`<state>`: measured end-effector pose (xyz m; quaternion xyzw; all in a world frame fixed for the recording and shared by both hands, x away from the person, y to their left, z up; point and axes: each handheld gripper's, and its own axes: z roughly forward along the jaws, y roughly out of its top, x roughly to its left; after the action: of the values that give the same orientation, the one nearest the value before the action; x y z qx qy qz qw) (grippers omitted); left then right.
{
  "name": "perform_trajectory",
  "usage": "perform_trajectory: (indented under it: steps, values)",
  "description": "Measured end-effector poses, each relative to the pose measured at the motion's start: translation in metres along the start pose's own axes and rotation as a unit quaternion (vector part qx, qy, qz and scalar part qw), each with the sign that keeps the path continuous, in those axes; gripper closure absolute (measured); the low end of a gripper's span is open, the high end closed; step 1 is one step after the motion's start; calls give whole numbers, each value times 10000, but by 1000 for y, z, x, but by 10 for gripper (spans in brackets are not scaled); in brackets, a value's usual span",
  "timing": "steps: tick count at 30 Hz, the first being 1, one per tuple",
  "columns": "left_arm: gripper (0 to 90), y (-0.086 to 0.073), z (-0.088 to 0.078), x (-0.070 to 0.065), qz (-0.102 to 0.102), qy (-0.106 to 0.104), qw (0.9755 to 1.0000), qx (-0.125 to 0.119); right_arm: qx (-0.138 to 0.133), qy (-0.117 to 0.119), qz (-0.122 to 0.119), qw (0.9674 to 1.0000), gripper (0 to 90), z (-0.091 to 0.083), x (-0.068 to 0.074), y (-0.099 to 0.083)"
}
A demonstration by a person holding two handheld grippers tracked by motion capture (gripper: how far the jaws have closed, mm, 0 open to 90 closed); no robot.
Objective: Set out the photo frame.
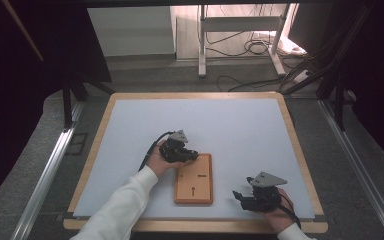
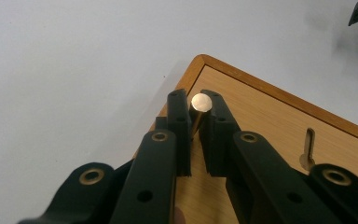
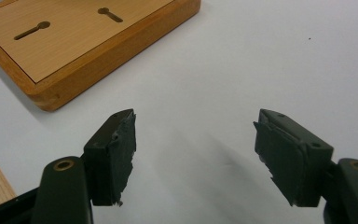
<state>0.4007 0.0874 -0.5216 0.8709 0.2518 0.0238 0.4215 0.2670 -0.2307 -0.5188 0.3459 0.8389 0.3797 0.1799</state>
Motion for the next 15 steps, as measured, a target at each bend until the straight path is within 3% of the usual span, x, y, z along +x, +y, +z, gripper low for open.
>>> perform_trajectory:
  steps: [15]
  values:
    - [827,1,0,4,-94,-152,9998,16,-199,-108,-47,9997,297,-3,2,2]
